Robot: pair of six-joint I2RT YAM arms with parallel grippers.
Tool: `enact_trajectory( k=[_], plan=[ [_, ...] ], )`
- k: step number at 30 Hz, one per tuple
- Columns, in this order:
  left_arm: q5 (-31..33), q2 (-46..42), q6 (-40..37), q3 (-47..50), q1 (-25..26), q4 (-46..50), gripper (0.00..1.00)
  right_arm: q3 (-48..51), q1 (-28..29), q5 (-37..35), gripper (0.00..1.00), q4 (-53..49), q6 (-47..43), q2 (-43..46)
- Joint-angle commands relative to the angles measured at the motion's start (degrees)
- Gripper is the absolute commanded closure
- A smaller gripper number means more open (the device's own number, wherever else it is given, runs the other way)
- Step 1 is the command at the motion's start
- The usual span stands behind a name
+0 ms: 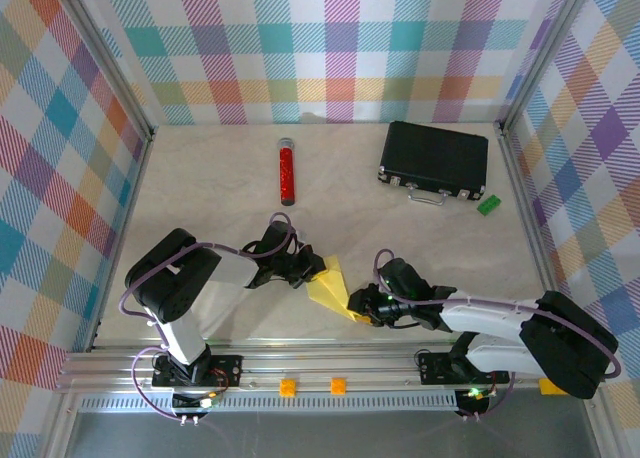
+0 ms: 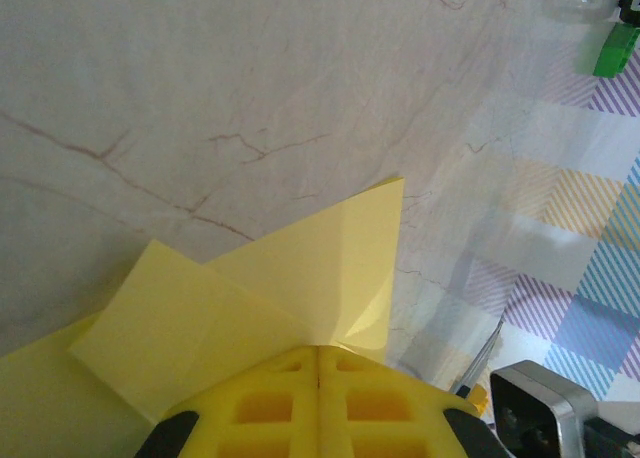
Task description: Fold a paper plane with a square sheet of paper (pick it up from the middle)
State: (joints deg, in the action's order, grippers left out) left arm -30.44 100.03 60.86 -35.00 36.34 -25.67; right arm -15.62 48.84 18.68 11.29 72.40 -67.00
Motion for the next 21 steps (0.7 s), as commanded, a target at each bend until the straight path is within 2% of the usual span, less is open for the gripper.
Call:
enact_trajectory(
  k=[1, 5, 15, 18, 21],
  plan=[
    [0.0, 1.7, 0.6, 0.3, 0.7, 4.1, 1.0, -0.1, 0.3, 0.4, 0.66, 3.1, -2.2, 0.7],
    [-0.1, 1.4, 0.4, 0.1, 0.7, 4.3, 1.0, 0.1, 0.3, 0.8, 0.7, 5.5, -2.7, 0.1],
    [0.5, -1.6, -2.5, -1.7, 0.7, 8.4, 0.96, -0.3, 0.3, 1.3, 0.89, 4.6, -4.5, -0.4],
    [0.9, -4.1, -4.3, -3.0, 0.7, 11.0, 0.92, -0.1, 0.3, 1.4, 0.94, 4.3, -5.6, 0.3],
    [1.4, -7.5, -7.0, -5.0, 0.7, 14.4, 0.83, -0.3, 0.3, 2.0, 0.97, 4.1, -6.9, 1.4]
  ],
)
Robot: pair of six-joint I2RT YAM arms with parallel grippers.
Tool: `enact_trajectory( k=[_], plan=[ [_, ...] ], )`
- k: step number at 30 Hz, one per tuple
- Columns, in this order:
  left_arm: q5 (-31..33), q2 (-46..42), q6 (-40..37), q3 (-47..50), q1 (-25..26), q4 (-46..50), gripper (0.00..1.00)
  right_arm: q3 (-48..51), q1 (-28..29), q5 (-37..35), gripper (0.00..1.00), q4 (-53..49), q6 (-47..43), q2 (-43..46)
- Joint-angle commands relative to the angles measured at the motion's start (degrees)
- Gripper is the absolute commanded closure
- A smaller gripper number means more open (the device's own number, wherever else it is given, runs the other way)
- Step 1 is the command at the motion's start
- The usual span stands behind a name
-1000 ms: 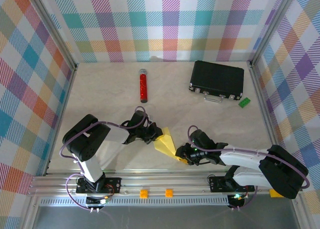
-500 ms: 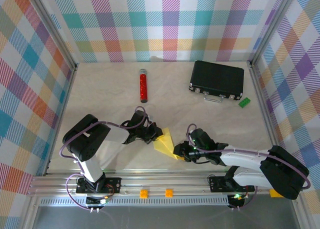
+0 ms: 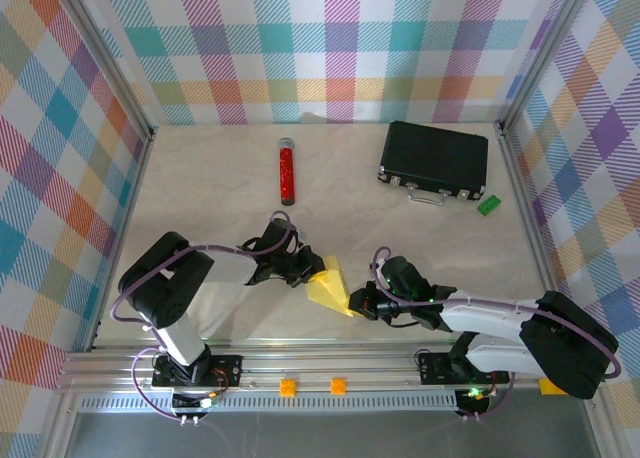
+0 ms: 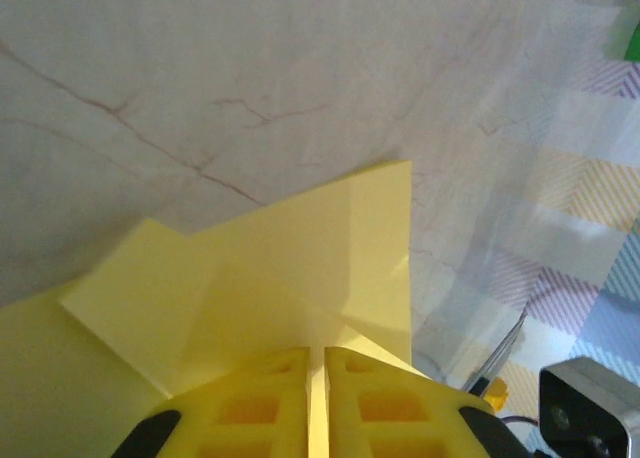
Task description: Fold a paper plane with a square sheet of paper (pick it up from the middle)
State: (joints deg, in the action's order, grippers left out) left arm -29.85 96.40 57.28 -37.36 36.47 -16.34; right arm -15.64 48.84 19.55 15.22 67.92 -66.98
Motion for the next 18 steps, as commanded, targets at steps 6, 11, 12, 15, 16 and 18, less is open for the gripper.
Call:
enact_trajectory(
  k=[6, 11, 12, 15, 16, 18],
  plan=[
    [4.9, -13.2, -9.5, -6.0, 0.5, 14.8, 0.69, -4.7, 0.4, -3.1, 0.98, -15.1, -9.6, 7.6],
    [14.2, -22.1, -9.8, -7.5, 0.5, 25.2, 0.65, -12.1, 0.3, -15.4, 0.99, -33.1, -17.3, 12.8],
    [16.2, -23.3, -7.8, -7.5, 0.5, 27.1, 0.65, -13.5, 0.3, -18.5, 0.98, -36.2, -16.9, 13.3],
    [16.7, -25.8, -5.5, -8.3, 0.5, 30.4, 0.65, -16.0, 0.3, -23.5, 1.0, -42.2, -14.6, 14.3],
    [16.8, -26.4, -5.5, -9.2, 0.4, 32.8, 0.65, -17.1, 0.3, -24.8, 1.0, -44.2, -13.1, 14.4],
    [17.9, -27.7, -7.8, -12.7, 0.4, 40.1, 0.65, -19.1, 0.4, -25.1, 1.0, -46.8, -11.7, 14.2]
  ],
)
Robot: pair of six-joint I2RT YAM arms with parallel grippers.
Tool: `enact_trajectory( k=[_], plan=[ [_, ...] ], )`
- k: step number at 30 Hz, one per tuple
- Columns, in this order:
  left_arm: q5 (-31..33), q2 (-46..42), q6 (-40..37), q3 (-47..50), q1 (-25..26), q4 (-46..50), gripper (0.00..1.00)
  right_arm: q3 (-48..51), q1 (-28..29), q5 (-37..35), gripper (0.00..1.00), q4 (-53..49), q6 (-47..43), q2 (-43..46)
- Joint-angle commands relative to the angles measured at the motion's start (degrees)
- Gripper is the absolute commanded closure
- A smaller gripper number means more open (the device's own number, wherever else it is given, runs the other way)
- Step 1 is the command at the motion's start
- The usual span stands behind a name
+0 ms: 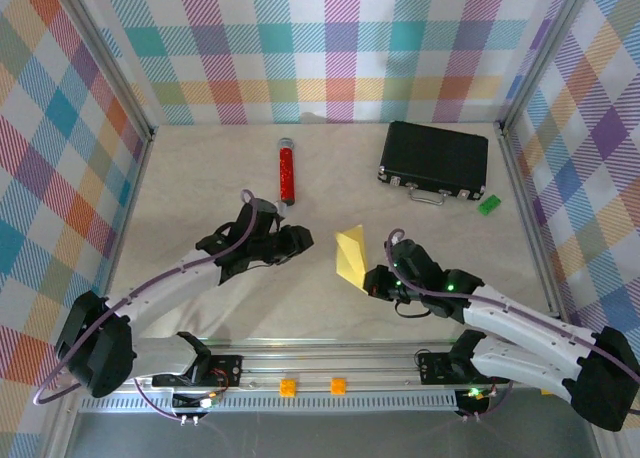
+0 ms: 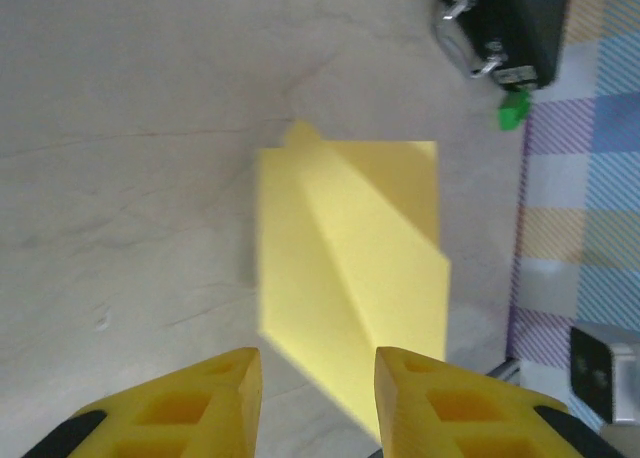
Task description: Fold a paper plane with a square sheet of paper (pick it up from the middle)
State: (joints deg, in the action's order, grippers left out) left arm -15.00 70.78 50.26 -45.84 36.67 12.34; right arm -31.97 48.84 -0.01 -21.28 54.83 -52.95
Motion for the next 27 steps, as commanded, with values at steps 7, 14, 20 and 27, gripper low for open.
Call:
enact_trajectory(
  k=[7, 14, 20, 27],
  plan=[
    [3.0, -12.0, -2.8, -1.0, 0.2, 15.5, 0.62, -10.1, 1.5, -7.8, 0.99, -15.9, 0.3, -3.5],
    [-1.7, -20.0, -4.0, 1.7, 0.2, 16.7, 0.57, -17.8, 8.6, -13.9, 0.99, -21.6, 9.2, -7.3],
    [-5.1, -15.7, -10.3, -2.5, 0.1, 21.7, 0.58, -22.7, 11.5, -14.2, 0.99, -22.2, 7.7, -14.0],
    [0.3, -21.1, -13.3, -1.5, -3.2, 29.1, 0.58, -31.1, 12.8, -21.5, 0.99, -28.0, -3.7, -22.5]
  ],
)
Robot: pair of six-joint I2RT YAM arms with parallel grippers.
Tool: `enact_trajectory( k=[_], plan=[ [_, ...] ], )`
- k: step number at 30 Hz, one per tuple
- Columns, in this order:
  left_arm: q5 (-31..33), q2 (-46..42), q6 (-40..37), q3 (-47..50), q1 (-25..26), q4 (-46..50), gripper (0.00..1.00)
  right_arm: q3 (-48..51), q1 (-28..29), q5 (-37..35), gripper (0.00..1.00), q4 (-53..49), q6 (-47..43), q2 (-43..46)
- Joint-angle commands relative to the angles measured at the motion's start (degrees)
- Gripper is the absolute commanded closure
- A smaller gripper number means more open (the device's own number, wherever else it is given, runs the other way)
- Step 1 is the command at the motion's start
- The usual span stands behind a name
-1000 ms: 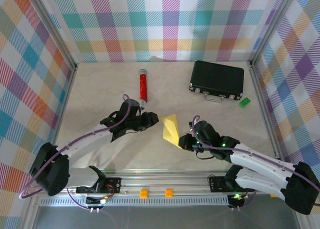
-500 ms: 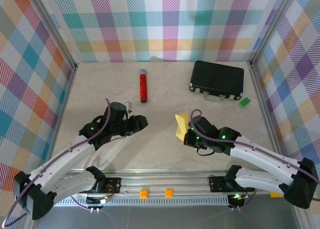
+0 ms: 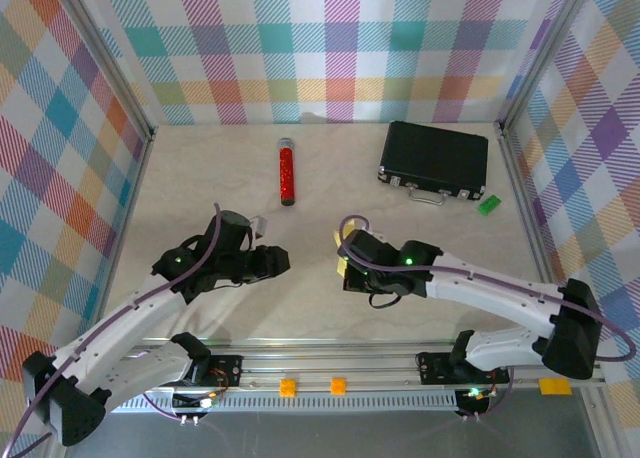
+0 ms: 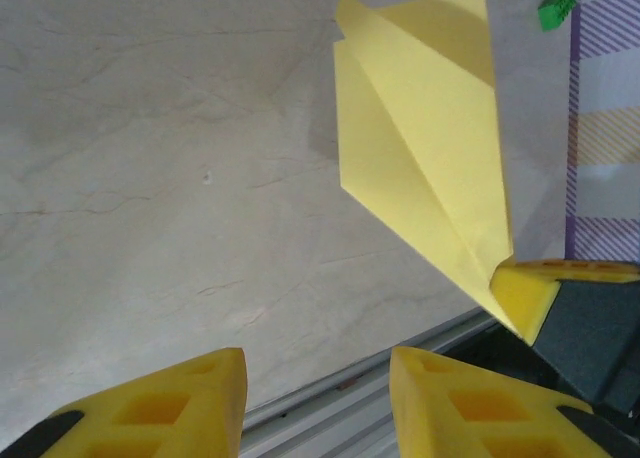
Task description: Fold a paper plane with a square sheet of paper (pick it up from the middle)
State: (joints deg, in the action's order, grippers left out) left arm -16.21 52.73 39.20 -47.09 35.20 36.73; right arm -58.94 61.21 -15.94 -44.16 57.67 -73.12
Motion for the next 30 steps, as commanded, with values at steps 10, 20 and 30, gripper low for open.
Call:
enact_trajectory(
  k=[10, 20, 30],
  plan=[
    [7.6, -13.8, 5.0, 4.4, -10.3, 14.9, 0.58, -23.0, 7.7, -35.2, 0.99, -43.0, -3.0, -26.4],
    [13.9, -15.2, 5.8, 1.3, -18.9, 22.9, 0.55, -12.7, 11.5, -13.6, 0.9, -8.5, -21.4, -30.1],
    [5.6, -15.4, 2.3, 1.5, -19.1, 16.3, 0.52, -0.9, 6.1, 9.6, 0.5, 17.6, -19.9, -15.1]
  ],
)
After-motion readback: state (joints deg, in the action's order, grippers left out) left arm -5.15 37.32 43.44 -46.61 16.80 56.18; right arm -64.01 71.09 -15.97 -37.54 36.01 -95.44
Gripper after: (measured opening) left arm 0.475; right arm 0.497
